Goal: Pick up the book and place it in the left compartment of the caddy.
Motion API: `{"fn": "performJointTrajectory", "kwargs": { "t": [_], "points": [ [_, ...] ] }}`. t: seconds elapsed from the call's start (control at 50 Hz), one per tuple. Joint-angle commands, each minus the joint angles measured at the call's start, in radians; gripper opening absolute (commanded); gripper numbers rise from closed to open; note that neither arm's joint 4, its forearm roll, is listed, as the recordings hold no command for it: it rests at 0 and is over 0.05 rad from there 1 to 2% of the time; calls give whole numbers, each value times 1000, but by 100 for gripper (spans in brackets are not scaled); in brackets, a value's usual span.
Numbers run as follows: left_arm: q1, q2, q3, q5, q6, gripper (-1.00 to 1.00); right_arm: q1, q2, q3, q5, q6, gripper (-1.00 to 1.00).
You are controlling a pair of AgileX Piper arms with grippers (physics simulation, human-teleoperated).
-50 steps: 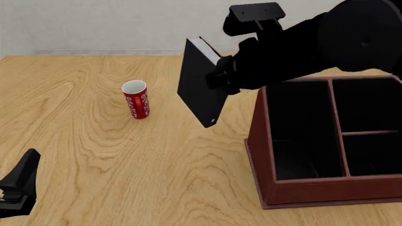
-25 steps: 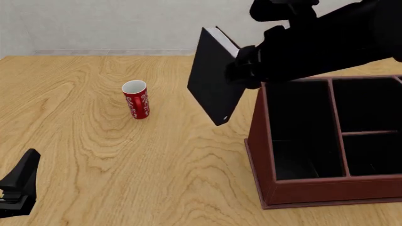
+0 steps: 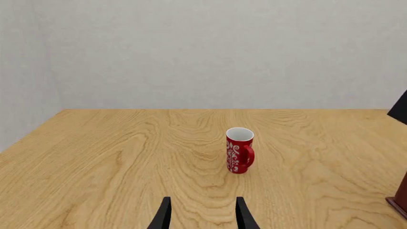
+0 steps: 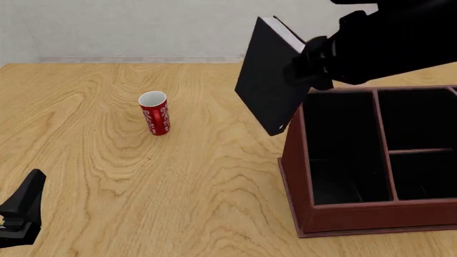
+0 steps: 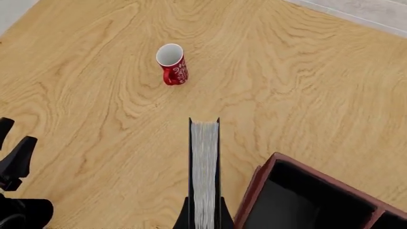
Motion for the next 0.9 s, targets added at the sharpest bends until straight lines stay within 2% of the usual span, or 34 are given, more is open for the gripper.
{"fn": "performJointTrajectory", "kwargs": {
  "t": [0.02,0.54,0.9],
  "points": [
    [0,0,0,0,0,100,-36,-43,-15,46,5,-100],
    [0,0,0,0,0,100,-133,-105,-41,164,-34,-100],
    [0,0,0,0,0,100,-182,-163,44,151,-20,-100]
  ]
}}
